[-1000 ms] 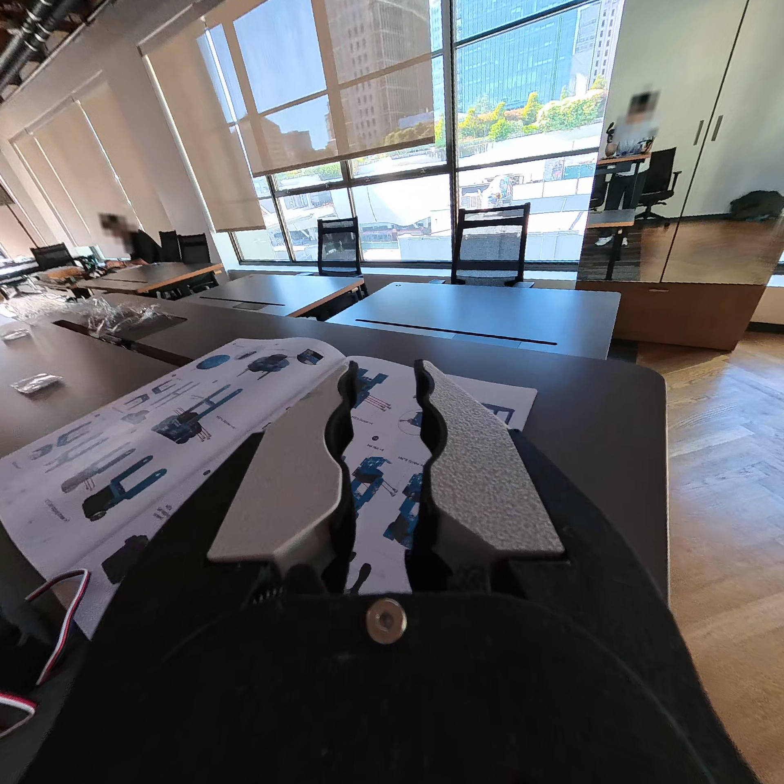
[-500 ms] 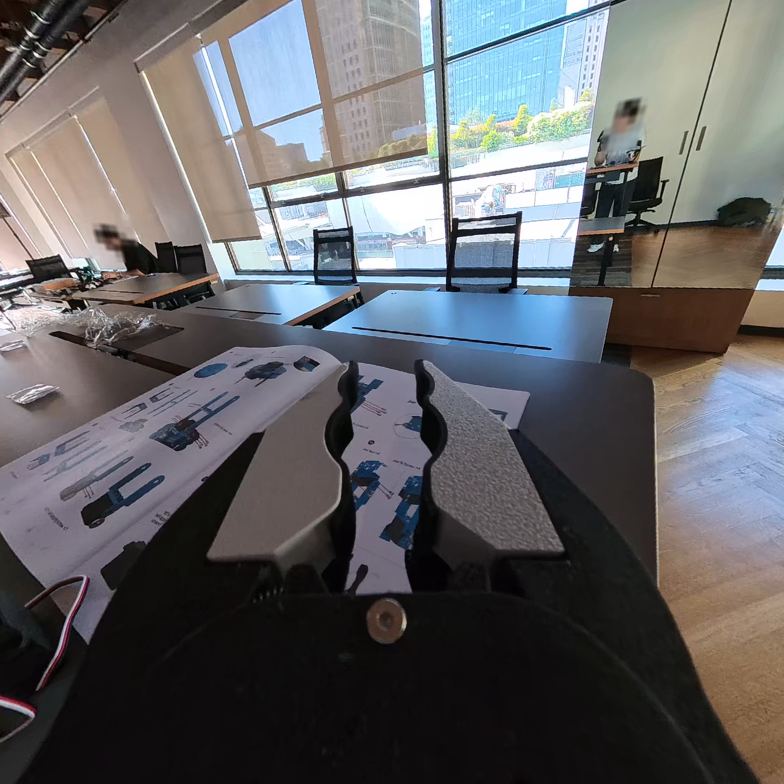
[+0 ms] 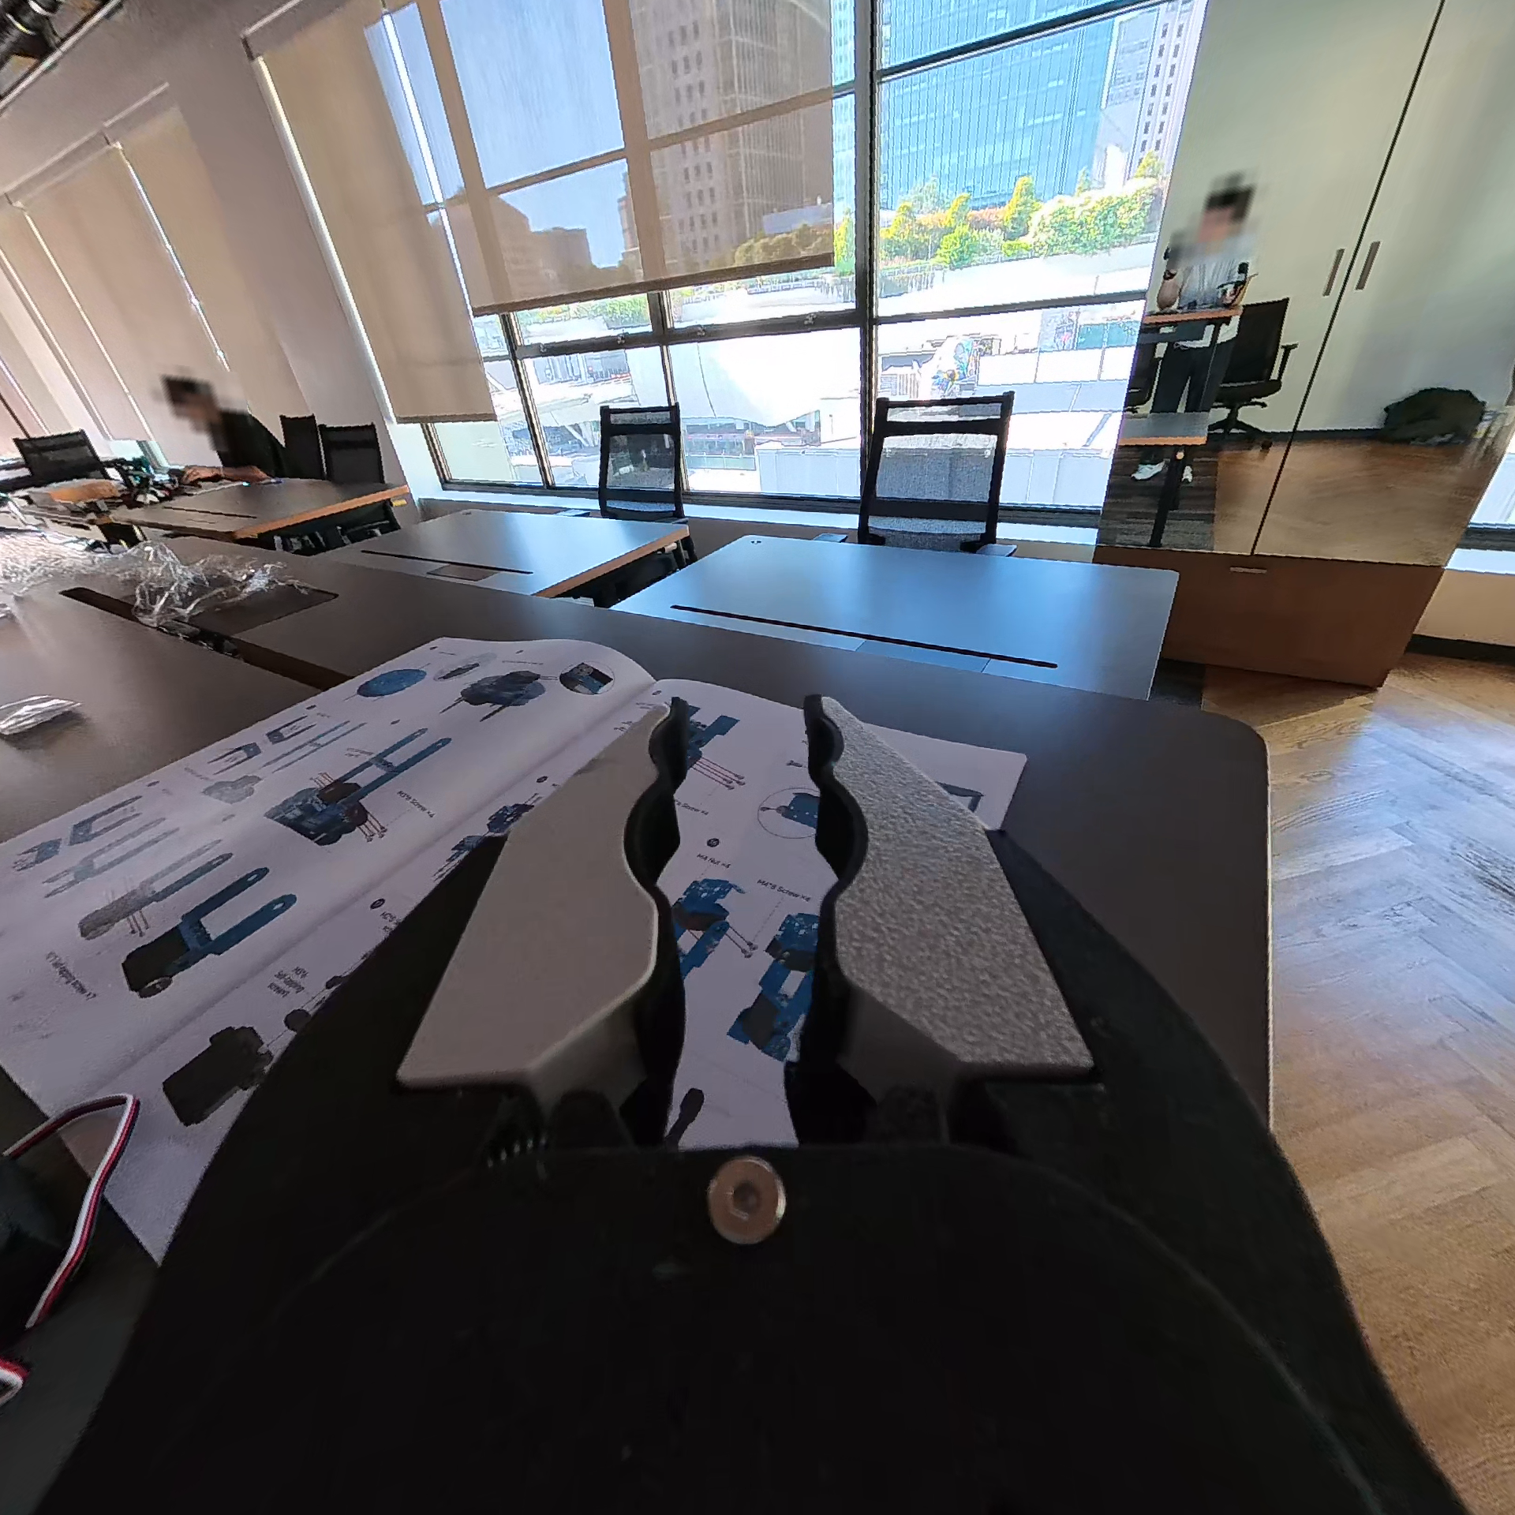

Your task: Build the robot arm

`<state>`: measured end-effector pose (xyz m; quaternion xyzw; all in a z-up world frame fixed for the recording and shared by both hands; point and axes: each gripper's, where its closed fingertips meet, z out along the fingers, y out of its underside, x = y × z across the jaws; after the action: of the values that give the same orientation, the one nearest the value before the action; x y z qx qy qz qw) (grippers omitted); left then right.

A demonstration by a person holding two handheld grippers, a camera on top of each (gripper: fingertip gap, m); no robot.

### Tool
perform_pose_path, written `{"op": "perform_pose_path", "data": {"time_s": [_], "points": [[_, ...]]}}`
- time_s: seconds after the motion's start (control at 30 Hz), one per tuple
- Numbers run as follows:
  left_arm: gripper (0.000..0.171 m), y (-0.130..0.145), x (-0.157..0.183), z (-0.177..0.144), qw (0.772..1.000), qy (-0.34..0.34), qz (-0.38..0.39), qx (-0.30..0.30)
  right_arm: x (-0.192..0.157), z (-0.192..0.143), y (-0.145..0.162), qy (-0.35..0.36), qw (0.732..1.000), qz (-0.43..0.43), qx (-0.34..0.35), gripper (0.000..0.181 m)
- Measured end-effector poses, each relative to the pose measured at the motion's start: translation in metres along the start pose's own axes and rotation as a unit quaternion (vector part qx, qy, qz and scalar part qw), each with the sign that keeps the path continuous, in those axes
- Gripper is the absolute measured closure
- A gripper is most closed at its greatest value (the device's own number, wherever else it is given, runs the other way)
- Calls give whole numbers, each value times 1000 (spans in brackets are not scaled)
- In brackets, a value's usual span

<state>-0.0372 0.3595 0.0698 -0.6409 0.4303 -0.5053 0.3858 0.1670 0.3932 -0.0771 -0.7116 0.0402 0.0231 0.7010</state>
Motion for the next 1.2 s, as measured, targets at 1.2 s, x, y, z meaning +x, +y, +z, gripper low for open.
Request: {"op": "perform_pose_path", "data": {"time_s": [1.2], "points": [[130,1,-115,-85,953,-302,-28,2,50,-27,-23,206,965,-162,17,174]]}}
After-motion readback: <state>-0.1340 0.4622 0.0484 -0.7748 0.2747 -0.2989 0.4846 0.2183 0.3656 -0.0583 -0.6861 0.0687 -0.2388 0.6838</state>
